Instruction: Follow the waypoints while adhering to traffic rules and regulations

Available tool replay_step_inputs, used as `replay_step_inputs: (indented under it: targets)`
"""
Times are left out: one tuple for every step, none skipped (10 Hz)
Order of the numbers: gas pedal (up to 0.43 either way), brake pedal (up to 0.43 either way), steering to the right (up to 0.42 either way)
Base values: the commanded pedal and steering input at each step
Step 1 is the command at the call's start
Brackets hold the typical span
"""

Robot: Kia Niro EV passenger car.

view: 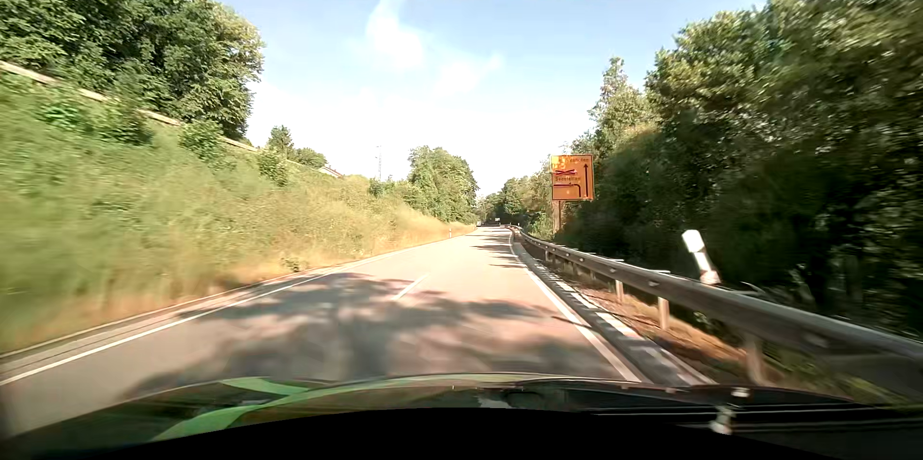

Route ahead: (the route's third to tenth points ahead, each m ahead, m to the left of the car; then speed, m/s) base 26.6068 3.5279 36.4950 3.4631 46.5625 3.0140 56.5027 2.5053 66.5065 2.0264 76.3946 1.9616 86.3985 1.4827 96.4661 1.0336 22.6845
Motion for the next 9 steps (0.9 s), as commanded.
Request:
replay_step_inputs:
  targets:
    - [0.248, 0.000, 0.006]
    - [0.228, 0.000, 0.009]
    - [0.209, 0.000, 0.010]
    - [0.209, 0.000, 0.009]
    - [0.209, 0.000, 0.008]
    - [0.209, 0.000, 0.005]
    - [0.209, 0.000, 0.001]
    - [0.220, 0.000, 0.001]
    - [0.228, 0.000, 0.002]
